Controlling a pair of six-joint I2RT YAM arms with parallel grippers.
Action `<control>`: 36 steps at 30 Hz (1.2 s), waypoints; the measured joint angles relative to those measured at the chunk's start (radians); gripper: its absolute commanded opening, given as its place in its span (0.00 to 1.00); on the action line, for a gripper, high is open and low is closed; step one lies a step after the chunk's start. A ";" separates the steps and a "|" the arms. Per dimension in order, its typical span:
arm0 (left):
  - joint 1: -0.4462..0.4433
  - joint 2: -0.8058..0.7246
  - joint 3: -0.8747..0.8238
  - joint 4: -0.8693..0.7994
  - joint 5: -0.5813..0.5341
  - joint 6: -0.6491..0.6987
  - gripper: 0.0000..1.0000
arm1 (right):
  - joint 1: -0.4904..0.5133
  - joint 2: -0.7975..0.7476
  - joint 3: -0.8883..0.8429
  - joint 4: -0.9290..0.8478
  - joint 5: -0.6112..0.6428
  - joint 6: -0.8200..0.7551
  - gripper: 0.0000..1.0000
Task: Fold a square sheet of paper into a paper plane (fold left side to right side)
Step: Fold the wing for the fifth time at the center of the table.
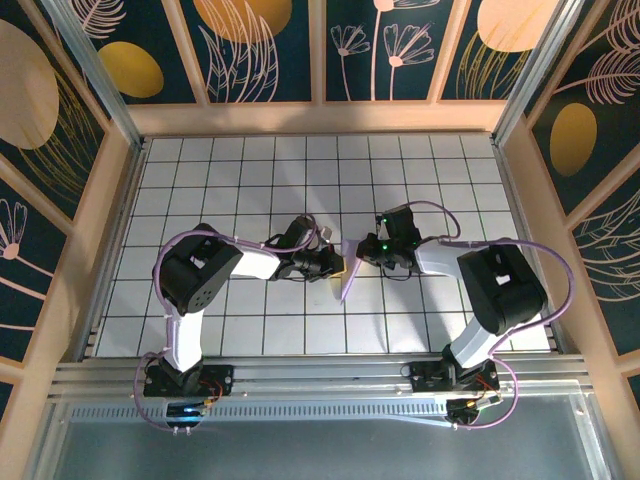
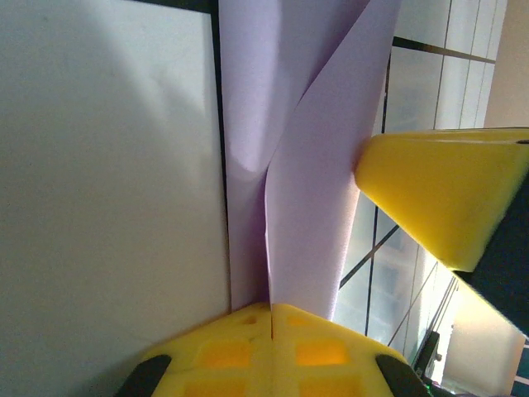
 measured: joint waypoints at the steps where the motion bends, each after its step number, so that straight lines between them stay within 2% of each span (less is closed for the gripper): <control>1: 0.000 0.000 0.001 -0.002 0.000 0.000 0.00 | 0.000 0.002 0.000 0.000 0.000 0.000 0.00; 24: -0.003 0.000 0.012 -0.027 -0.009 0.000 0.00 | 0.000 0.035 0.000 -0.001 0.009 -0.007 0.00; 28: -0.005 -0.005 0.010 -0.027 -0.019 0.000 0.06 | 0.000 0.035 -0.008 0.008 0.009 -0.008 0.00; 30: -0.008 -0.013 0.010 -0.031 -0.032 0.006 0.12 | 0.000 0.035 -0.017 0.025 0.008 -0.007 0.00; 36: -0.002 -0.064 0.006 -0.077 -0.124 0.034 0.23 | 0.000 0.027 -0.051 0.083 0.008 -0.007 0.00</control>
